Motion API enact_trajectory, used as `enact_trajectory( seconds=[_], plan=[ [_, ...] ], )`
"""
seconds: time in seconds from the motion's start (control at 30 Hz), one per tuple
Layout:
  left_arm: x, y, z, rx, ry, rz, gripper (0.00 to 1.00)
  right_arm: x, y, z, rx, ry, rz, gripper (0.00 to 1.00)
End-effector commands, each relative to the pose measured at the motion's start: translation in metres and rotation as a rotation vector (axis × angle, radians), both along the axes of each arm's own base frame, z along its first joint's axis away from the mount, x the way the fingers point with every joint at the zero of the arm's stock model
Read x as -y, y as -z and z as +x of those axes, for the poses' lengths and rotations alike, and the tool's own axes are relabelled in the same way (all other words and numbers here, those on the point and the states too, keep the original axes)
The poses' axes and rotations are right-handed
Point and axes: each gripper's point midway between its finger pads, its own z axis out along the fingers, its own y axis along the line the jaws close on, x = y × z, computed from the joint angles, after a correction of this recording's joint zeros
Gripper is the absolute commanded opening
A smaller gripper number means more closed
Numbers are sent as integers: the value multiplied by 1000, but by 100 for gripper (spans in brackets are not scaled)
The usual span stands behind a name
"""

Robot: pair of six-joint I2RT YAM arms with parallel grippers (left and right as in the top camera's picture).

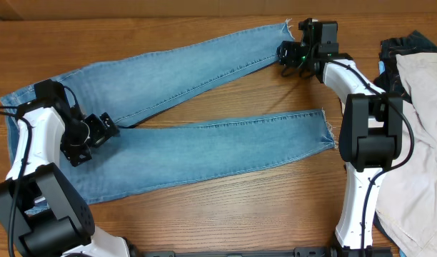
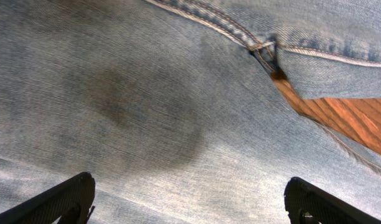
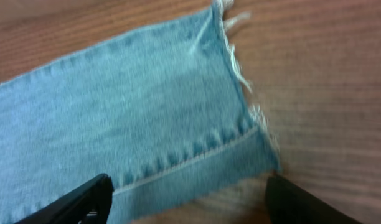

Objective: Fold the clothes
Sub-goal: 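Pull the leg hems rightward with the right gripper to straighten the legs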

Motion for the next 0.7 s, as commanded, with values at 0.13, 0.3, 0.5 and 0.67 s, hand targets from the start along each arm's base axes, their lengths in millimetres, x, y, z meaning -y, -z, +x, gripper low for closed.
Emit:
enact_trajectory(
  seconds=[0.13, 0.3, 0.5, 0.67],
  plan=[
    [1, -13, 6, 34, 27, 37, 100, -1, 26, 2, -16, 3, -13, 86],
    [1, -13, 6, 33, 28, 36, 100, 1, 48, 1, -35, 10, -21, 87],
    [3, -13, 6, 32, 32, 36, 100, 4, 45, 6, -18, 24, -33, 20],
    [3, -13, 6, 31, 32, 36, 100, 20, 48, 4, -55, 113, -55, 4]
  ],
)
